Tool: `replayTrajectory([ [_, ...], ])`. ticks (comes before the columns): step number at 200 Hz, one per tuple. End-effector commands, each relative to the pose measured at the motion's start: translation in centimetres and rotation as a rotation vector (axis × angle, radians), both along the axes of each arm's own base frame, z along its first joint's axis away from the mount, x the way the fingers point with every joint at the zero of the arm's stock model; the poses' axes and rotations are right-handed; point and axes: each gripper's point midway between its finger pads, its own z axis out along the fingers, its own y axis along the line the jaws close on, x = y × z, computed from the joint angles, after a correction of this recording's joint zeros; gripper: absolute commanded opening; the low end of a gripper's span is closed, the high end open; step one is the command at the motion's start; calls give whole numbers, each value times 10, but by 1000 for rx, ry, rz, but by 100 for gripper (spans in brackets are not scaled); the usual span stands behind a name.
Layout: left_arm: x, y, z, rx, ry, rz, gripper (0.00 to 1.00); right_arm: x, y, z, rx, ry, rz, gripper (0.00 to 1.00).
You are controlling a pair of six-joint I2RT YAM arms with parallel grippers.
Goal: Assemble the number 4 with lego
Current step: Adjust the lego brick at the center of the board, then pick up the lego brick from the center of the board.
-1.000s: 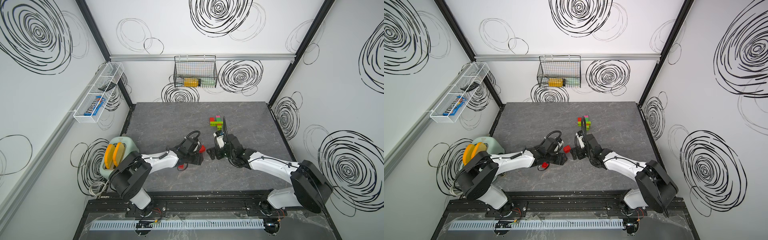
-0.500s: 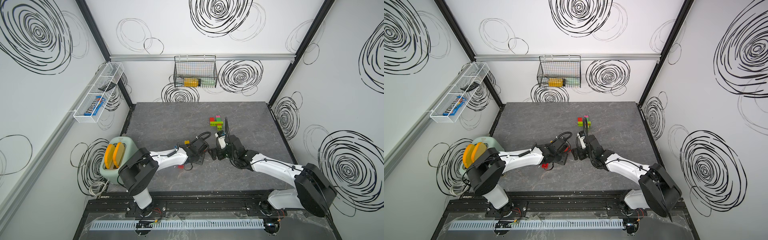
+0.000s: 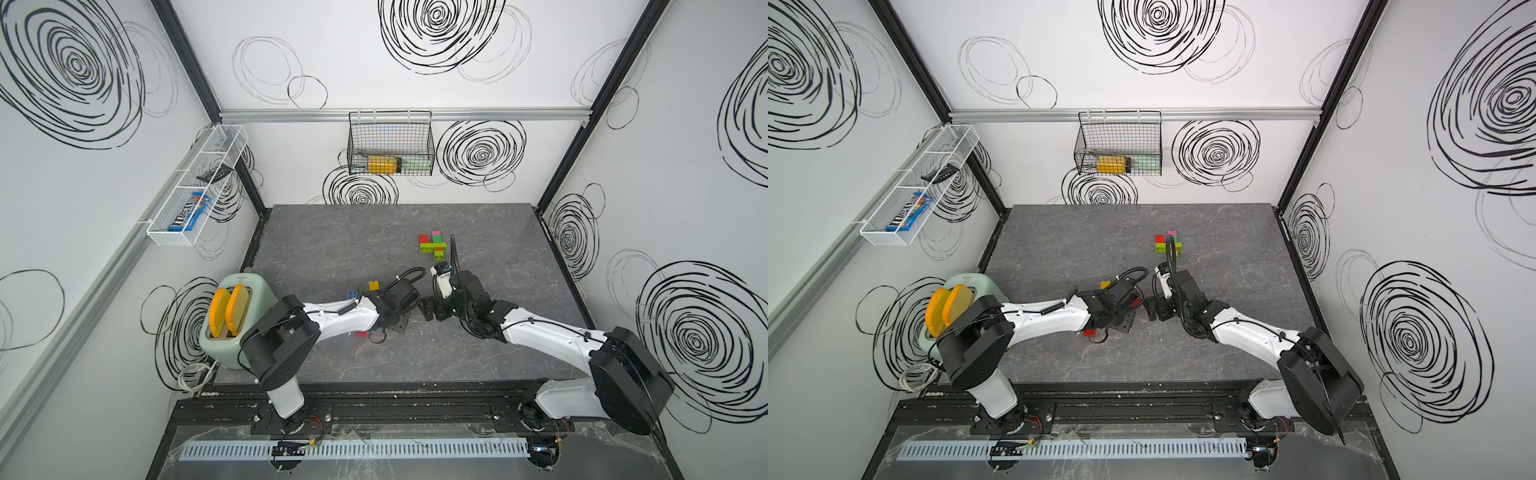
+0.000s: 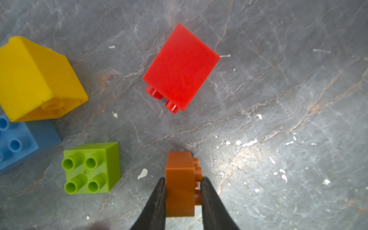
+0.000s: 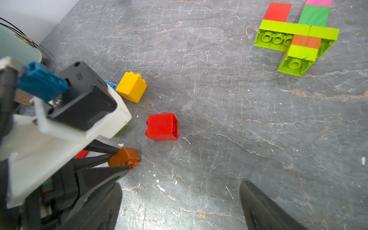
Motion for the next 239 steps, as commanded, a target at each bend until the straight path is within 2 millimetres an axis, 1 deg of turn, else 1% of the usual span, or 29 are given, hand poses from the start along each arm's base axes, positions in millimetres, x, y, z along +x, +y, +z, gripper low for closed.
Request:
replayTrajectory([
  [1, 7, -11, 20, -46, -43, -11, 26, 2, -3, 8, 2, -34, -9, 96],
  [21, 3, -28, 29, -151, -20, -56, 24, 3, -9, 7, -4, -32, -36, 97],
  [34, -6, -46, 32, -288, 38, -93, 23, 6, -19, 7, 9, -16, -93, 97],
  [56, -24, -79, 42, -568, 169, -147, 23, 10, -48, 5, 55, 24, -186, 97],
  [64, -30, -90, 46, -645, 208, -167, 23, 13, -61, 4, 70, 33, -228, 97],
  [76, -35, -101, 48, -713, 258, -193, 22, 14, -81, 3, 83, 43, -289, 97],
  [87, -37, -105, 41, -725, 295, -195, 22, 15, -97, 3, 85, 45, -337, 97],
  [102, -34, -105, 30, -758, 349, -171, 22, 15, -110, 4, 89, 35, -373, 97],
  [115, -32, -104, 25, -828, 397, -138, 23, 14, -115, 7, 91, 23, -387, 97],
  [131, -25, -97, 22, -923, 434, -81, 23, 11, -117, 8, 97, 9, -386, 97],
  [143, -24, -91, 15, -964, 465, -34, 23, 10, -117, 8, 104, 1, -381, 97],
  [148, -21, -90, 16, -990, 461, -28, 23, 9, -117, 8, 106, -2, -379, 97],
  [161, -21, -85, 10, -1013, 475, 10, 24, 8, -117, 7, 109, -5, -375, 97],
  [192, -18, -70, -3, -999, 483, 89, 34, 10, -115, 7, 109, -2, -372, 97],
  [210, -15, -65, -5, -985, 468, 109, 42, 11, -115, 7, 105, 3, -374, 97],
  [239, -13, -62, -4, -970, 449, 117, 47, 13, -111, 7, 111, 16, -357, 97],
])
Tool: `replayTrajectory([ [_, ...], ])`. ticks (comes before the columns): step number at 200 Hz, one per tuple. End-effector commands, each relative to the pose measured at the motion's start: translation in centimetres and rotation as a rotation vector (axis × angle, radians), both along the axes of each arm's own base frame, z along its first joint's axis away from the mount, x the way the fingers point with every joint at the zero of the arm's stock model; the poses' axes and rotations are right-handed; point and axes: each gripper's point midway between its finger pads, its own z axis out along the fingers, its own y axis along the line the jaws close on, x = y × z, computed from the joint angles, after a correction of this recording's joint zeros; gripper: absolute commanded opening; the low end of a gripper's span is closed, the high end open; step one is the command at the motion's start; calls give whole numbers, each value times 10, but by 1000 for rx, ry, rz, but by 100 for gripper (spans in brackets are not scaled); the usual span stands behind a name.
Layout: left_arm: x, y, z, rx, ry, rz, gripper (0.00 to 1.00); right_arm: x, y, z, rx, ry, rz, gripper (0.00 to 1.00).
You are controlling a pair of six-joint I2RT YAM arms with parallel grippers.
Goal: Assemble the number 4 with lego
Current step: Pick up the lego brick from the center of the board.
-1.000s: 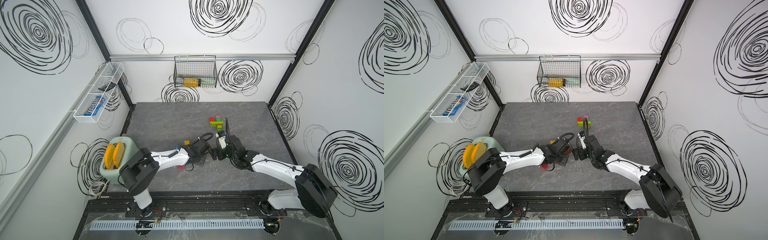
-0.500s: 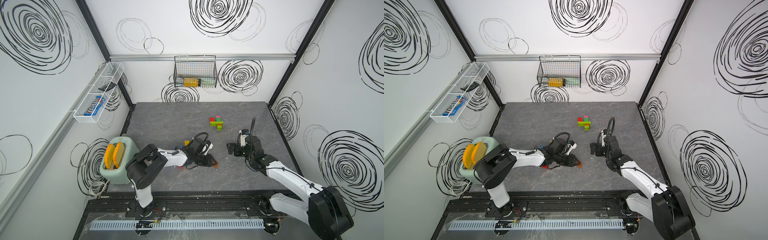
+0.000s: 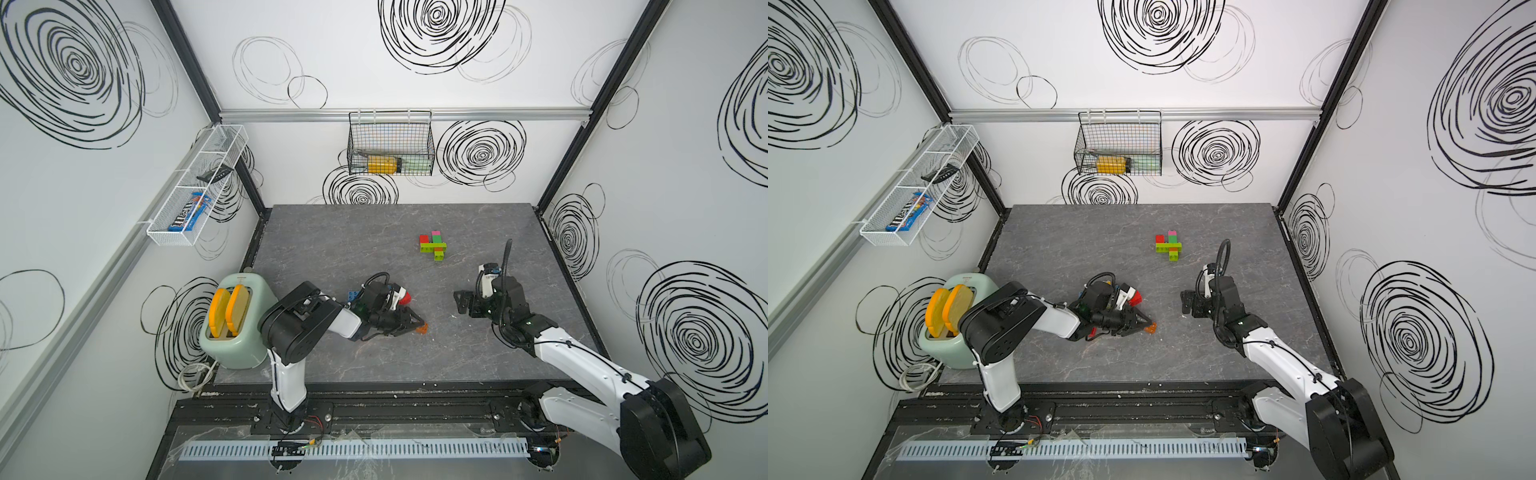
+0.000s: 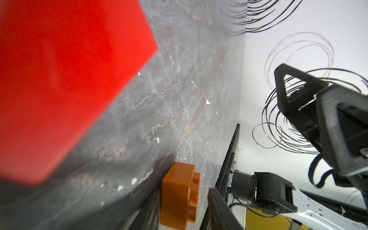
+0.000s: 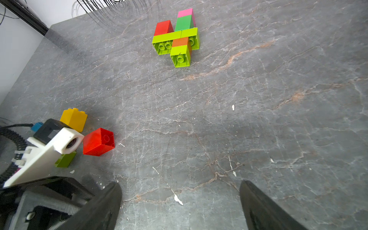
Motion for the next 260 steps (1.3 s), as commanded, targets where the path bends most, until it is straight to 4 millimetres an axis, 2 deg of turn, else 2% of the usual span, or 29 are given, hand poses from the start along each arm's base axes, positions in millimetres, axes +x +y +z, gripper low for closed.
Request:
replayTrajectory([
  [1, 7, 5, 1, 8, -10, 41, 47, 5, 5, 7, 21, -6, 11, 97],
  [17, 8, 7, 2, 23, -20, 49, 51, 4, 13, 6, 36, 2, 57, 97],
  [39, 11, 14, 9, 69, -54, 71, 55, -5, 40, 9, 84, -5, 221, 95],
  [78, 18, 25, 53, 155, -226, 90, 73, -35, 96, 6, 50, -41, 520, 94],
  [91, 24, 38, 67, 208, -279, 131, 77, -48, 114, 0, -3, -56, 619, 93],
  [106, 34, 65, 80, 327, -362, 208, 84, -57, 129, -9, -70, -65, 693, 92],
  [123, 46, 102, 95, 450, -451, 313, 90, -57, 136, -20, -165, -61, 727, 89],
  [153, 55, 166, 113, 530, -501, 454, 92, -45, 140, -29, -289, -3, 759, 85],
  [169, 55, 196, 117, 576, -500, 512, 93, -53, 145, -40, -366, 48, 883, 84],
  [184, 53, 221, 119, 616, -499, 565, 97, -58, 141, -55, -468, 108, 952, 82],
  [208, 48, 246, 123, 641, -499, 641, 100, -55, 140, -67, -520, 168, 978, 81],
  [221, 46, 254, 125, 636, -504, 673, 96, -57, 147, -70, -502, 185, 997, 81],
  [260, 38, 273, 125, 655, -499, 736, 96, -57, 153, -79, -510, 213, 998, 74],
])
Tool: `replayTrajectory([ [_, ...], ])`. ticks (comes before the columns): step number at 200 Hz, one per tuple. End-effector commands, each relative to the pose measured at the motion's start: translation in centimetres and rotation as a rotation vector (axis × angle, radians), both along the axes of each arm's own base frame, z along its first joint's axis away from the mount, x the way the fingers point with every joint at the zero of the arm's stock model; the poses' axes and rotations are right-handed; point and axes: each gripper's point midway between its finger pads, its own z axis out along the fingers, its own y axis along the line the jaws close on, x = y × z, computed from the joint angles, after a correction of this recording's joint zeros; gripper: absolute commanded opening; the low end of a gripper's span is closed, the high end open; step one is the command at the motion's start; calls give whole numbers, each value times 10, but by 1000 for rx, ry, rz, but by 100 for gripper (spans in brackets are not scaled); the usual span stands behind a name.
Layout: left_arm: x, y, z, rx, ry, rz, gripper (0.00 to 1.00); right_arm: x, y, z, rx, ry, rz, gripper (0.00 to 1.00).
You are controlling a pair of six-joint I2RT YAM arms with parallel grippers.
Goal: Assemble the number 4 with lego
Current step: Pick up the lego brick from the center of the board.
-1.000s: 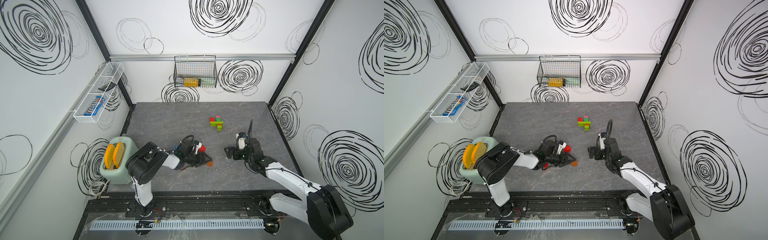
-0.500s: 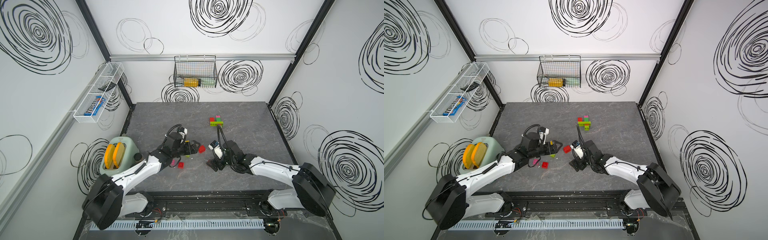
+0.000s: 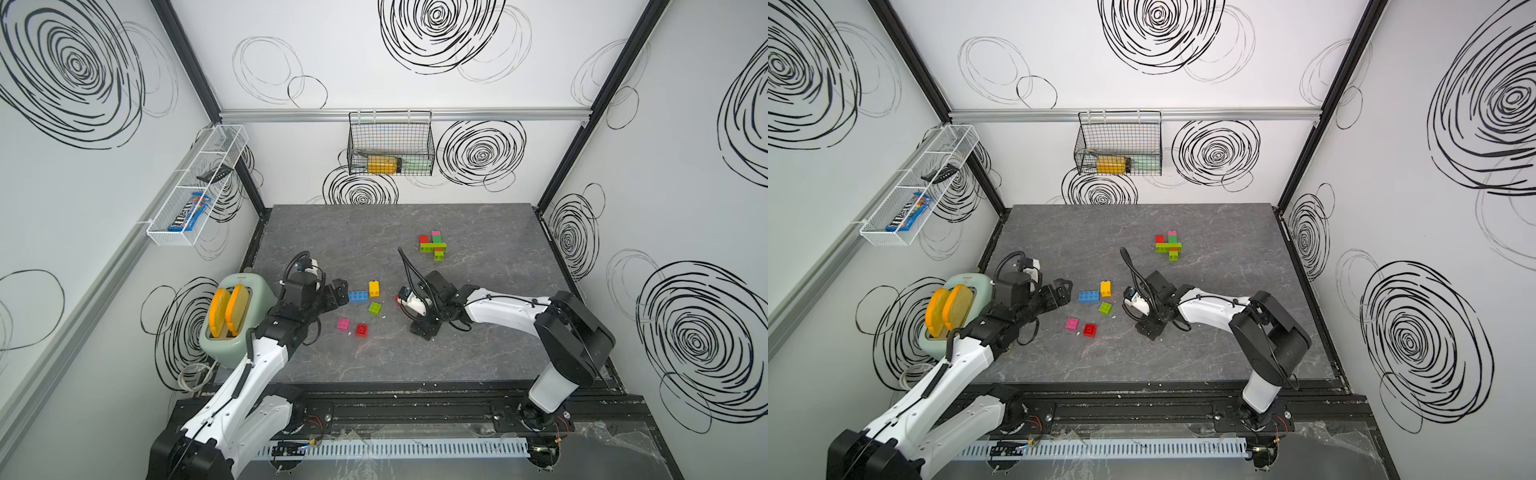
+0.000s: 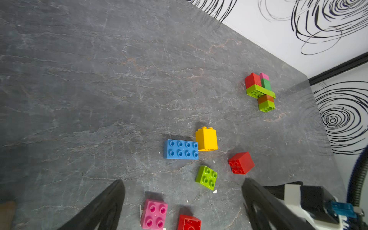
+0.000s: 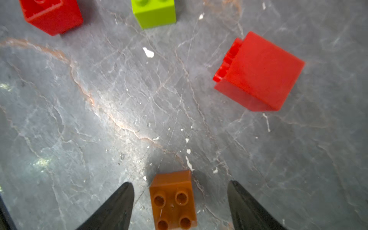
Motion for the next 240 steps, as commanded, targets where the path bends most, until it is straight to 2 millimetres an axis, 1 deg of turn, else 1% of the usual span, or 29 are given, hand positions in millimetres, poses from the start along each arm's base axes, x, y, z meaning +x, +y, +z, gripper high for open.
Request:
replayTrajectory([
  [1, -4, 15, -1, 28, -10, 49, 96, -4, 1, -1, -32, 14, 35, 74],
  [11, -5, 20, -1, 32, -14, 63, 96, -4, 0, -2, -38, 16, 34, 69],
  [34, -6, 30, 0, 47, -26, 101, 96, -6, 1, -1, -31, 16, 45, 55],
  [58, -5, 33, 1, 41, -29, 107, 96, -6, 3, 4, -10, 7, 49, 44],
  [80, -5, 34, 0, 39, -23, 110, 96, -6, 2, 3, -15, 8, 48, 42],
  [97, -4, 36, -1, 37, -19, 118, 96, -7, -1, -1, -37, 15, 47, 45],
  [125, -3, 38, 0, 31, -23, 125, 96, -10, -4, -1, -41, 18, 43, 46],
  [144, -3, 38, -1, 24, -22, 125, 96, -9, -3, 4, -25, 8, 40, 41],
  [160, -3, 39, -1, 23, -22, 128, 96, -8, 1, 12, 3, -1, 41, 34],
  [174, -3, 41, -1, 29, -23, 137, 96, -6, 9, 22, 38, -9, 43, 28],
  [187, -3, 45, 0, 37, -27, 145, 96, -4, 21, 33, 84, -21, 45, 22],
  [207, -2, 46, 4, 42, -41, 141, 96, -1, 55, 51, 175, -44, 69, 8],
  [216, -2, 46, 5, 45, -44, 133, 96, 5, 70, 57, 198, -57, 50, 0],
  [229, -3, 46, 5, 44, -38, 136, 96, 16, 87, 61, 213, -57, 16, 0],
  [240, -4, 48, 4, 39, -27, 150, 96, 24, 98, 60, 207, -65, 14, 0],
])
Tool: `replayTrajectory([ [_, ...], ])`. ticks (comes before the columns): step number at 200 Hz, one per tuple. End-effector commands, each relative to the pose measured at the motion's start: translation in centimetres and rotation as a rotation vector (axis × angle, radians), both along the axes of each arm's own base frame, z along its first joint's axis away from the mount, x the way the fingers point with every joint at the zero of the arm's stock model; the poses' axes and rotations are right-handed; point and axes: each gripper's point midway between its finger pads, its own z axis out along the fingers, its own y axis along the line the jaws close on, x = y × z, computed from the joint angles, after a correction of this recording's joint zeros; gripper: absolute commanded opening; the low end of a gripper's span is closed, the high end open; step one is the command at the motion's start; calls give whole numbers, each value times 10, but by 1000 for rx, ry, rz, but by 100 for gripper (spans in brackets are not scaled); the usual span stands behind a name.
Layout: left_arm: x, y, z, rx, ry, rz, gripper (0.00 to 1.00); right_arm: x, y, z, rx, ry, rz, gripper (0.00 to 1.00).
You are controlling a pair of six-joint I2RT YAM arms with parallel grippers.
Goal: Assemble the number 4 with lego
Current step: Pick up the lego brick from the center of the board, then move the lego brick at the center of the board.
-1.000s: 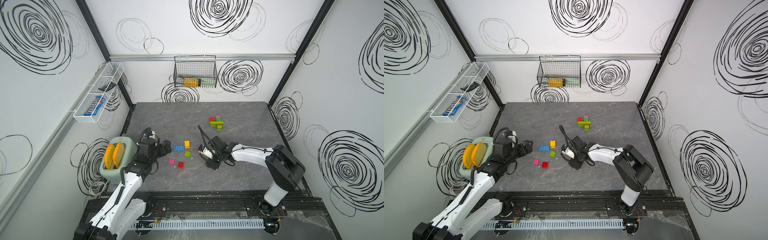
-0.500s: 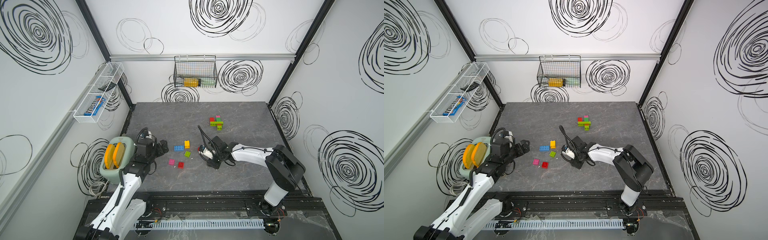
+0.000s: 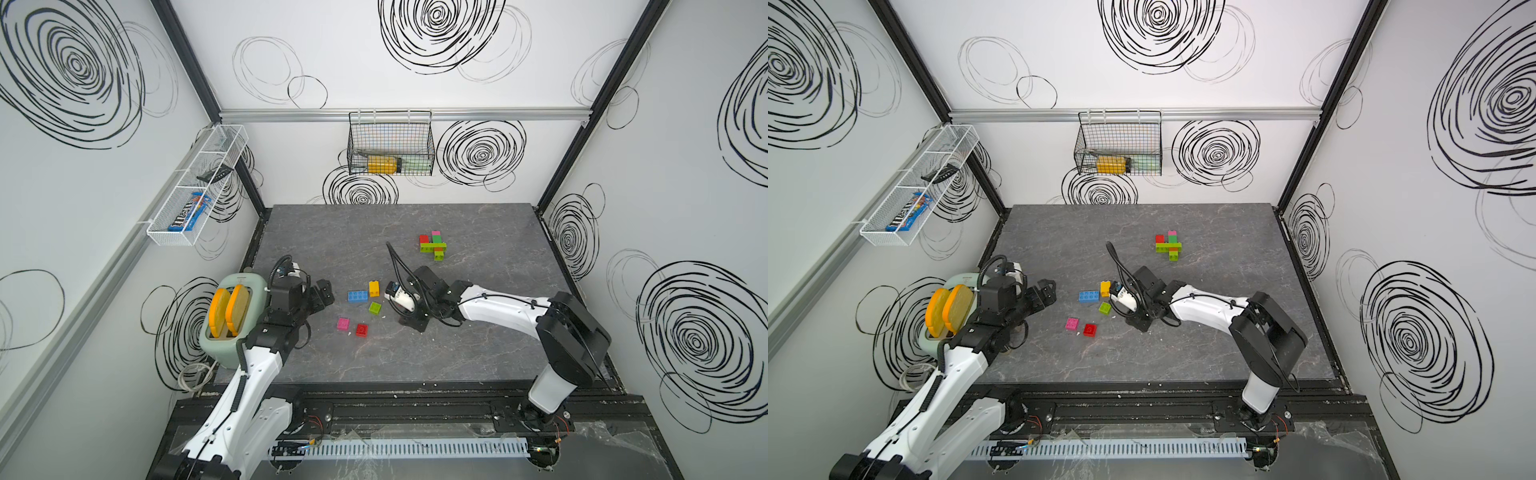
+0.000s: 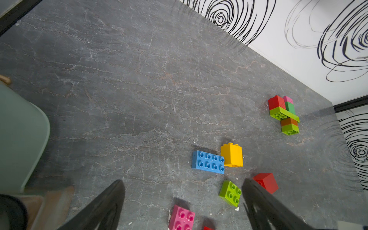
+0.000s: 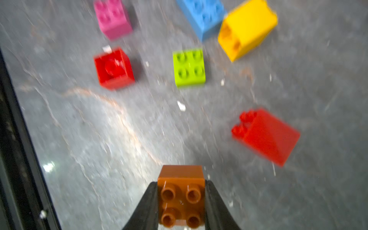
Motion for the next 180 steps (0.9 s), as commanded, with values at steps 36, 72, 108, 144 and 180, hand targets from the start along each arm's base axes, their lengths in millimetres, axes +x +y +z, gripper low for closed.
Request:
replayTrajectory([
  [36, -3, 13, 0, -2, 9, 77, 96, 37, 63, 3, -9, -3, 34, 0],
  [72, -5, 20, 0, 17, 28, 107, 96, 46, 77, -7, -76, 16, 79, 0],
  [108, -5, 20, -2, 15, 33, 106, 96, 51, 75, -16, -143, 32, 82, 0],
  [144, -4, 19, -2, 12, 34, 102, 96, 47, 72, -25, -190, 59, 85, 0],
  [180, -4, 18, -3, 9, 35, 99, 96, 41, 70, -34, -207, 99, 75, 0],
])
